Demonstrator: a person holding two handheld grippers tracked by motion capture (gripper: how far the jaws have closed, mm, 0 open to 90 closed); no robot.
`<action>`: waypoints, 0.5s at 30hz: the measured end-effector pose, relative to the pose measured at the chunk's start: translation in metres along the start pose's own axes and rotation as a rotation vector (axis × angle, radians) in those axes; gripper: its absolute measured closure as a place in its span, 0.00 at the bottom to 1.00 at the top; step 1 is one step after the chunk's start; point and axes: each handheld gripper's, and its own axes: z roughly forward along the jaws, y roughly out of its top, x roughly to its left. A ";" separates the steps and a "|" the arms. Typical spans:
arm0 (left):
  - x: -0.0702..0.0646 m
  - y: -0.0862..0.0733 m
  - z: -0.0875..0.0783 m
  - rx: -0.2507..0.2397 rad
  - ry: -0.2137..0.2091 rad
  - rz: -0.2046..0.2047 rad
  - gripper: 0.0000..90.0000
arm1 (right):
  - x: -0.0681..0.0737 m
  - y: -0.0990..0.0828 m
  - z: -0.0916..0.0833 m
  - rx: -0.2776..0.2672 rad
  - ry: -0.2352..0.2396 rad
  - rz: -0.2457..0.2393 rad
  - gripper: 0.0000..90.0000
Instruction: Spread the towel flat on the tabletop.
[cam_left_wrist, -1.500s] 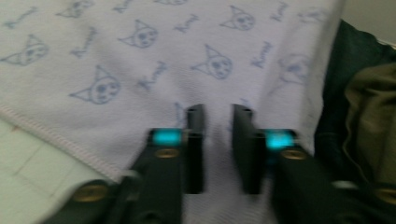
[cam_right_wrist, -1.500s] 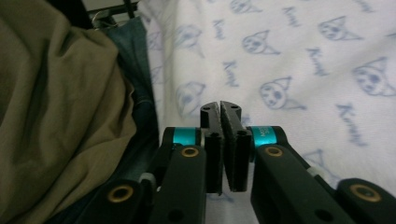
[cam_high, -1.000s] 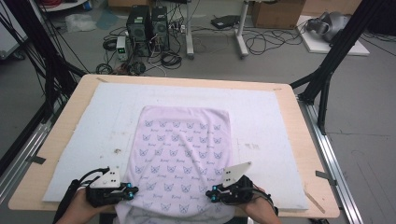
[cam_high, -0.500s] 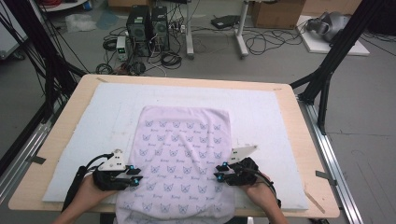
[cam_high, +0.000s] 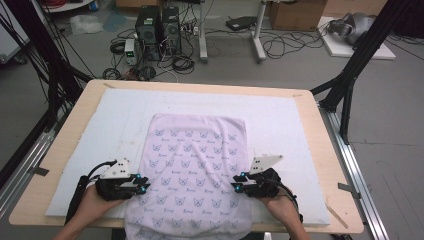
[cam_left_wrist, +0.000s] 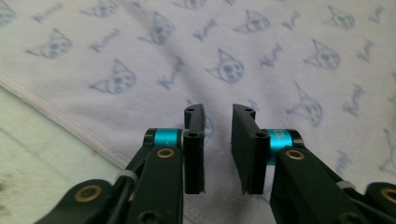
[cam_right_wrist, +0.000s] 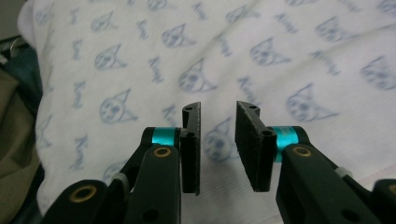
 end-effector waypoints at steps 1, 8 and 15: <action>0.002 0.002 -0.001 -0.008 0.005 -0.002 0.77 | -0.002 0.002 -0.001 -0.012 -0.011 0.001 0.74; 0.024 0.017 -0.004 -0.067 0.059 -0.052 0.62 | -0.017 0.015 -0.004 -0.056 -0.063 0.029 0.57; 0.036 0.024 -0.001 -0.085 0.102 -0.080 0.54 | -0.027 0.024 0.000 -0.063 -0.080 0.036 0.48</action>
